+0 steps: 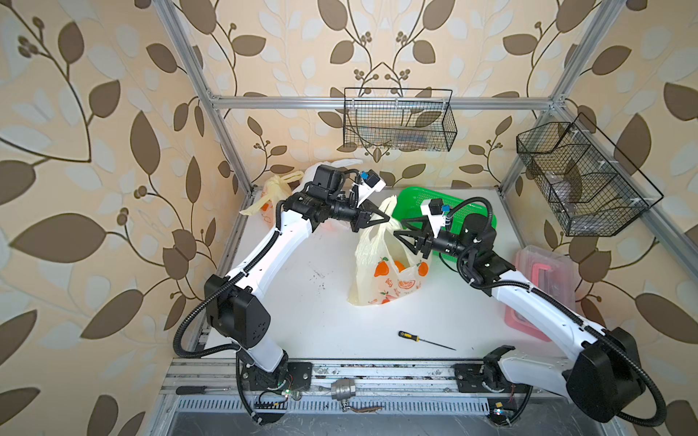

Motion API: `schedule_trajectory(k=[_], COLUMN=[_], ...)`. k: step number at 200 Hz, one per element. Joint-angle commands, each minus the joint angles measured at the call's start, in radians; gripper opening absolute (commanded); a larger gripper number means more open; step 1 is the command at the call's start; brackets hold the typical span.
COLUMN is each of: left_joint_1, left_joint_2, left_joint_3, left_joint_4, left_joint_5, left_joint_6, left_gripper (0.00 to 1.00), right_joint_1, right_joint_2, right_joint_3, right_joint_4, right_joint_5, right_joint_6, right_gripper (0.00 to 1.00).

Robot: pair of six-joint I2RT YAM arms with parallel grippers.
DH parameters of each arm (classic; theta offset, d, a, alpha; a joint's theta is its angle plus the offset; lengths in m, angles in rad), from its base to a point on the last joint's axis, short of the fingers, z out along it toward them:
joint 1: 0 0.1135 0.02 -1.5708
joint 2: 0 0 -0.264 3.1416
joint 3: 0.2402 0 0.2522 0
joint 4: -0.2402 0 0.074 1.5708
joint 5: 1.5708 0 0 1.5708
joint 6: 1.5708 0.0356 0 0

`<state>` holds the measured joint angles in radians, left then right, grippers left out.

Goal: Place the oranges into plastic bags & tie knots
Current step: Tie the plastic bag at the center of the board.

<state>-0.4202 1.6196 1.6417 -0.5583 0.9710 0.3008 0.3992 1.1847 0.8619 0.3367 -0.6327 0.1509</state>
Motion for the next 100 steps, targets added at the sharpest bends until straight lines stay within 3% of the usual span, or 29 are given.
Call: schedule_trajectory(k=[1, 22, 36, 56, 100], left_joint_1=[-0.012, -0.014, -0.014, -0.014, -0.014], left_joint_2=[-0.041, -0.043, -0.043, -0.049, -0.018], left_joint_3=[0.016, 0.025, 0.032, 0.037, 0.114], left_joint_4=[-0.022, -0.055, -0.083, -0.106, -0.225], left_joint_5=[0.063, 0.084, 0.076, 0.059, 0.014], left_joint_6=[0.042, 0.089, 0.121, 0.161, 0.245], left_gripper=[0.0, 0.0, 0.0, 0.0, 0.0], right_joint_1=[-0.04, -0.081, -0.084, -0.083, 0.019], right_joint_2=[-0.031, 0.024, 0.063, 0.078, -0.033], right_joint_3=[0.094, 0.237, 0.335, 0.376, 0.283], right_joint_4=[-0.059, -0.248, -0.38, -0.404, -0.403], right_joint_5=[-0.065, -0.193, -0.185, -0.169, 0.127], right_joint_6=[-0.022, -0.172, -0.3, -0.434, -0.809], right_gripper=[0.77, 1.0, 1.0, 1.0, 1.0])
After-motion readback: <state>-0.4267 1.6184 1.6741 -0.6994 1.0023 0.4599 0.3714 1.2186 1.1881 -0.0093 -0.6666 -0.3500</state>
